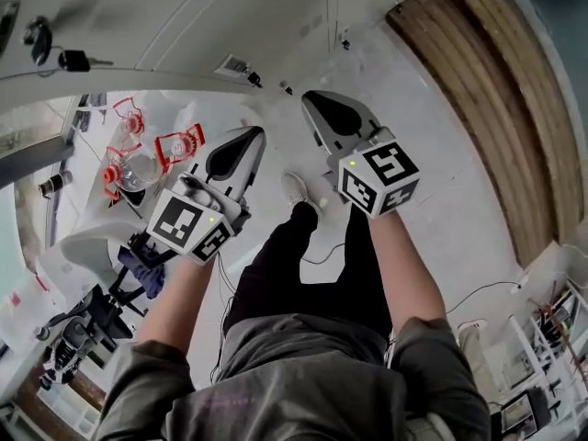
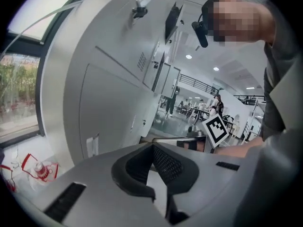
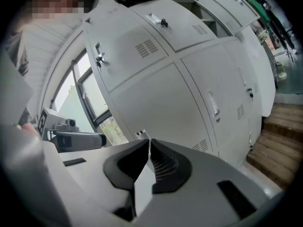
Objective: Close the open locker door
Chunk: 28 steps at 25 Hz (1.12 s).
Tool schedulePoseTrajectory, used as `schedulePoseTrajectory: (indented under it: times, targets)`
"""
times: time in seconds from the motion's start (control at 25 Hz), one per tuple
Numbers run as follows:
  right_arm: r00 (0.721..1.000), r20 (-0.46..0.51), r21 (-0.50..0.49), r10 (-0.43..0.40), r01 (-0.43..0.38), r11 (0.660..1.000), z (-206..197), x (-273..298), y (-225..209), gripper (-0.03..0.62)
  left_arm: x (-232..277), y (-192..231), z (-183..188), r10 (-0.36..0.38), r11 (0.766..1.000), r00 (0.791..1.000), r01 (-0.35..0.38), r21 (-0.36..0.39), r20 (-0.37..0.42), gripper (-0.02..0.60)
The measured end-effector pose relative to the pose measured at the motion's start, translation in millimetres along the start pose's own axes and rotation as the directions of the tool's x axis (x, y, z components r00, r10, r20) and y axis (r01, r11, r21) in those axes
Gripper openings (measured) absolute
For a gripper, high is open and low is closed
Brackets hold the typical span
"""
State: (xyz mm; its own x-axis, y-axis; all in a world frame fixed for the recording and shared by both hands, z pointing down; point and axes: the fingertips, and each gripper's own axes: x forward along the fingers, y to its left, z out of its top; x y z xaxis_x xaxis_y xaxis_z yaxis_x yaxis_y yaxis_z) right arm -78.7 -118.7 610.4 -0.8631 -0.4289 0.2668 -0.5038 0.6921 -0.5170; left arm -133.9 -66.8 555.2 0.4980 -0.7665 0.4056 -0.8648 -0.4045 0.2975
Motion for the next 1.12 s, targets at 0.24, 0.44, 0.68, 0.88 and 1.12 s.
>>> schedulePoseTrajectory:
  times: [0.24,0.44,0.68,0.88,1.12]
  targets:
    - [0.997,0.066,-0.1,0.037,-0.031,0.994,96.8,-61.4,33.6,0.028,-7.6,-50.7,99.1,0.011,0.998,0.991,-0.018,0.059,0.13,0.011]
    - [0.989,0.138,-0.181,0.052,-0.027,0.983,178.3,-125.5,22.4,0.026,10.5,-106.1,174.4,-0.016,0.994,0.975,-0.008,0.108,0.223,0.011]
    - [0.978,0.2,-0.233,0.052,-0.004,0.972,256.2,-206.6,5.8,0.026,27.9,-178.7,245.0,-0.058,0.988,0.962,0.017,0.154,0.266,0.011]
    - [0.967,0.25,-0.263,0.053,0.015,0.965,308.3,-259.8,-5.8,0.026,40.0,-226.2,292.3,-0.082,0.981,0.948,0.022,0.193,0.307,0.011]
    - [0.958,0.284,-0.294,0.043,0.045,0.955,357.4,-306.6,-18.7,0.026,60.7,-272.3,337.7,-0.128,0.97,0.933,0.047,0.238,0.336,0.011]
